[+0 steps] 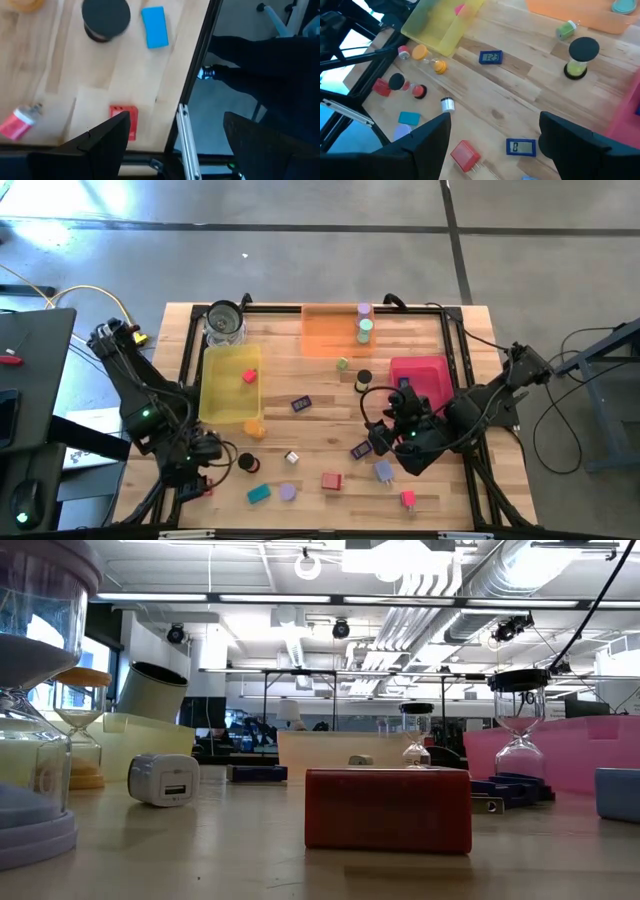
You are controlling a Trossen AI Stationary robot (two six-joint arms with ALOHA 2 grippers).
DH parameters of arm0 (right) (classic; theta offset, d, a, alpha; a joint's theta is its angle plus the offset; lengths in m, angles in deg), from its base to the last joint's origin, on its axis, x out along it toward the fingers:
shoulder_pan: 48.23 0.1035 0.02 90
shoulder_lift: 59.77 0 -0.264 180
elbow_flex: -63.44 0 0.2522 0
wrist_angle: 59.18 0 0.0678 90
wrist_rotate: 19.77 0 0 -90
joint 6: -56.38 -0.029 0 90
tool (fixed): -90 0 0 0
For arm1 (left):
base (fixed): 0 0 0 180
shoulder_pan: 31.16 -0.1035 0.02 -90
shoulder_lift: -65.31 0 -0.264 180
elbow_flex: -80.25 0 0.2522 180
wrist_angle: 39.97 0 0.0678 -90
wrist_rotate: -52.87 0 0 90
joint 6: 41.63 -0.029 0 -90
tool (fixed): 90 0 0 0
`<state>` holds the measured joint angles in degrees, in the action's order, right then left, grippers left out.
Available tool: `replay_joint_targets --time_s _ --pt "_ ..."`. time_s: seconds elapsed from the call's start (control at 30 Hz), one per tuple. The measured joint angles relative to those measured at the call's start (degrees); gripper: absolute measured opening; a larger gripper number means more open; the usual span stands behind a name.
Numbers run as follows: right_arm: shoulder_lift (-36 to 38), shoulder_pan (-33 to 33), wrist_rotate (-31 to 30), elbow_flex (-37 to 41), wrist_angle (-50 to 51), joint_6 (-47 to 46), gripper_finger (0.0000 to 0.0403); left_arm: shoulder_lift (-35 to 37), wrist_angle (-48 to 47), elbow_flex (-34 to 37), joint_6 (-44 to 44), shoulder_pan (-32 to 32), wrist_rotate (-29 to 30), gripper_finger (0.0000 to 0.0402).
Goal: Pick & Place Office items
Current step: Put the red charger in the green bin
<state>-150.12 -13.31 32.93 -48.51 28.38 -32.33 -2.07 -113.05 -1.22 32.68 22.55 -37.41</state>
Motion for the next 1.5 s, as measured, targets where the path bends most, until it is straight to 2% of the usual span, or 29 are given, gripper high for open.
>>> replay_joint_targets --time_s 0.1,0.27,0.53,0.83,1.07,1.33,1.5 --pt "0.00 -0.02 -0.08 0.00 0.02 0.02 0.0293 0.00 0.10 0.00 3.09 1.82 0.03 0.0311" --pt "0.00 -0.02 -0.13 0.00 -0.25 0.02 0.0293 -1.99 0.03 0.00 3.20 4.86 0.59 0.0311" --pt "0.00 0.08 0.09 0.00 -3.44 1.87 0.0293 -11.46 0.01 0.00 -8.58 7.78 0.43 0.0311" --pt "0.00 0.34 0.07 0.00 -6.63 4.34 0.0293 -19.70 -2.73 0.04 -10.01 8.61 -1.71 0.0311" --pt "0.00 0.22 0.04 0.00 -9.51 10.75 0.0293 -20.79 -2.33 0.04 -2.01 10.35 2.74 0.0311" --pt "0.00 0.20 2.34 0.00 -9.70 16.02 0.0293 -20.81 -1.32 0.87 -2.43 14.56 6.45 0.0311" --pt "0.00 0.87 2.88 0.00 -9.91 17.63 0.0293 -20.81 -1.31 1.56 -2.44 15.26 6.59 0.0311"
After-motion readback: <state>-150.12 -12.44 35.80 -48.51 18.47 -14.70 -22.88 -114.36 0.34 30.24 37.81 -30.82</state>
